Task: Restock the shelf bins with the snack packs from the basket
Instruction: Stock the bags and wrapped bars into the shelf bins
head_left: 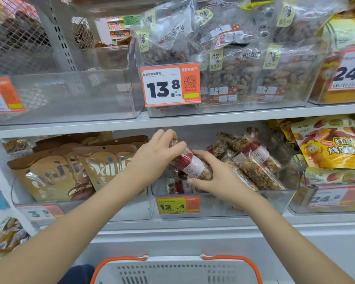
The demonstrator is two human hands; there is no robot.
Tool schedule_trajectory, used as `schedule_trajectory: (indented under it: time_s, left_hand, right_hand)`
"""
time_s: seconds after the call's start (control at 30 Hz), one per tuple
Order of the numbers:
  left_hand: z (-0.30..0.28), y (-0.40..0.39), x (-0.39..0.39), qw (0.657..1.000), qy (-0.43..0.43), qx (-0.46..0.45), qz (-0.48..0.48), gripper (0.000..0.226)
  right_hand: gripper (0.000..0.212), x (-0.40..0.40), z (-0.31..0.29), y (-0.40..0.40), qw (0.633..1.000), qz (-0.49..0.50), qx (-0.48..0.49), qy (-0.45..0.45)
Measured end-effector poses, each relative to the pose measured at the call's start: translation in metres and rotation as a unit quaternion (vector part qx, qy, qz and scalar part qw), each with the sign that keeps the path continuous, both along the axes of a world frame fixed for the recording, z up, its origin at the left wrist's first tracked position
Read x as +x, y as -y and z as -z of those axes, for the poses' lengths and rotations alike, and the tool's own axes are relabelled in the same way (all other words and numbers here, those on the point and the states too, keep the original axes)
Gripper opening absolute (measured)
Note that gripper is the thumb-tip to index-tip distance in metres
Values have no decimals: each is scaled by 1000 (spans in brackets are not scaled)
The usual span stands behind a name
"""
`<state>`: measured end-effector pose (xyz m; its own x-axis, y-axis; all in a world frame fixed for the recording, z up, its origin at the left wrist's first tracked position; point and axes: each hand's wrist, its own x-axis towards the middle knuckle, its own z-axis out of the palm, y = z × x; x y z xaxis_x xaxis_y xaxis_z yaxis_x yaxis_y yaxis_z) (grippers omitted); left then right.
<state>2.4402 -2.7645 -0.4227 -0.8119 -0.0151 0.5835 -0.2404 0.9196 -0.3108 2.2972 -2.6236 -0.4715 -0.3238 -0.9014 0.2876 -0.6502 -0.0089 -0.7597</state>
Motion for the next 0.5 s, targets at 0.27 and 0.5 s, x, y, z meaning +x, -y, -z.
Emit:
schedule_trajectory:
  time_s: [0.27, 0.5]
  left_hand:
    - [14, -12, -29, 996, -33, 62, 47, 53]
    - [30, -19, -45, 949, -40, 313, 19, 93]
  right_hand:
    - [76, -23, -17, -12, 998, -38, 22, 52]
    - [84, -35, -18, -15, 996, 58, 51, -36]
